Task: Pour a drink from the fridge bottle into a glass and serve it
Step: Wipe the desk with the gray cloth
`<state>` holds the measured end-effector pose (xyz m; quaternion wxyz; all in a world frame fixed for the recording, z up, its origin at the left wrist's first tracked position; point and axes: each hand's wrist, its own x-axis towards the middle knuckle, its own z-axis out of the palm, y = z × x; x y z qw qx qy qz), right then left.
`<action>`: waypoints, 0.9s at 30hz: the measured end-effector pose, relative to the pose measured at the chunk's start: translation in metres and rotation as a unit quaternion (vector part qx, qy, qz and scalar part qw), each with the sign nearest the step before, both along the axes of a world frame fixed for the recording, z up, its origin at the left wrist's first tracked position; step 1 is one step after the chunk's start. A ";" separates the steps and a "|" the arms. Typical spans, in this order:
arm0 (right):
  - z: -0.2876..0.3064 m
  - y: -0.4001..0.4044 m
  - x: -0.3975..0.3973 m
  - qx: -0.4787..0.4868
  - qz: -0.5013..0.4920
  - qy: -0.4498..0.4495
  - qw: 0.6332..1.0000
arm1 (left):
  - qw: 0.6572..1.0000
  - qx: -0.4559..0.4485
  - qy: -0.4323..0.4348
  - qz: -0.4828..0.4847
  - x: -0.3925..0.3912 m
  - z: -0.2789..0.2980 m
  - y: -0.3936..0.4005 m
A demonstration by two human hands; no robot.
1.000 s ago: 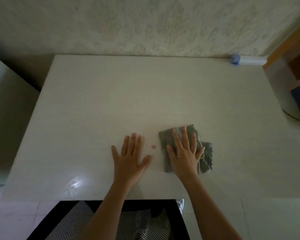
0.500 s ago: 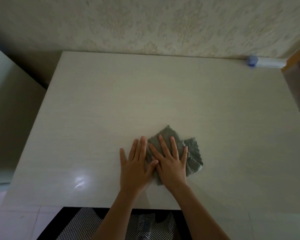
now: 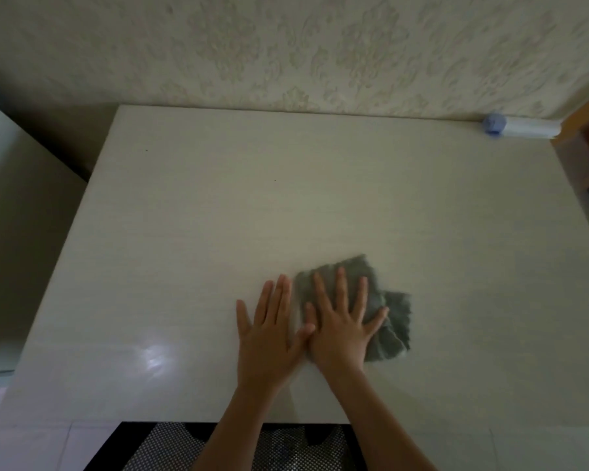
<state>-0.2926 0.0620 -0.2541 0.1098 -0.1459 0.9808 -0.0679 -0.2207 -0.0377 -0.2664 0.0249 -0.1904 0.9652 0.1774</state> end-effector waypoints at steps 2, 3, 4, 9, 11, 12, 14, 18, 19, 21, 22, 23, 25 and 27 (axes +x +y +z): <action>-0.002 -0.002 0.009 0.003 0.078 0.015 0.997 | 1.000 0.012 0.003 0.001 0.000 0.000 0.000; -0.002 -0.001 0.010 0.003 0.096 0.017 0.995 | 1.000 0.013 0.004 0.002 0.000 -0.001 0.000; -0.003 0.001 0.008 0.000 0.107 0.013 0.994 | 1.000 0.012 0.004 0.003 0.000 -0.002 -0.001; 0.001 0.049 -0.045 -0.032 0.010 0.004 0.999 | 1.000 -0.008 0.001 0.006 0.003 -0.003 -0.002; 0.005 0.080 -0.070 -0.072 -0.135 -0.017 0.988 | 1.000 -0.008 0.004 0.005 0.003 -0.003 -0.002; 0.007 0.093 -0.079 -0.077 -0.189 -0.023 0.979 | 1.000 -0.006 0.006 0.005 0.002 -0.002 -0.002; 0.009 0.104 -0.085 -0.038 -0.223 -0.022 0.974 | 1.000 0.002 0.009 0.007 0.001 -0.002 -0.001; 0.008 0.068 -0.081 -0.035 -0.207 -0.025 0.977 | 1.000 0.010 0.013 0.006 0.001 -0.002 0.001; 0.006 0.051 -0.079 -0.041 -0.165 -0.030 0.985 | 1.000 0.010 0.014 0.007 0.001 -0.002 0.001; 0.006 0.013 -0.071 -0.056 -0.033 -0.045 0.997 | 1.000 0.013 0.017 0.012 0.001 -0.003 0.000; 0.006 -0.003 -0.065 -0.059 0.037 -0.050 0.996 | 1.000 0.015 0.019 0.012 0.000 -0.002 0.001; 0.004 -0.013 -0.058 -0.056 0.101 -0.043 0.992 | 0.999 0.017 0.025 0.014 0.000 -0.003 0.001; -0.001 -0.013 -0.042 -0.046 0.190 0.001 0.981 | 0.999 0.024 0.041 0.019 0.000 -0.003 0.000; -0.005 0.009 -0.031 -0.056 0.232 0.029 0.971 | 0.998 0.031 0.051 0.024 0.000 -0.004 -0.002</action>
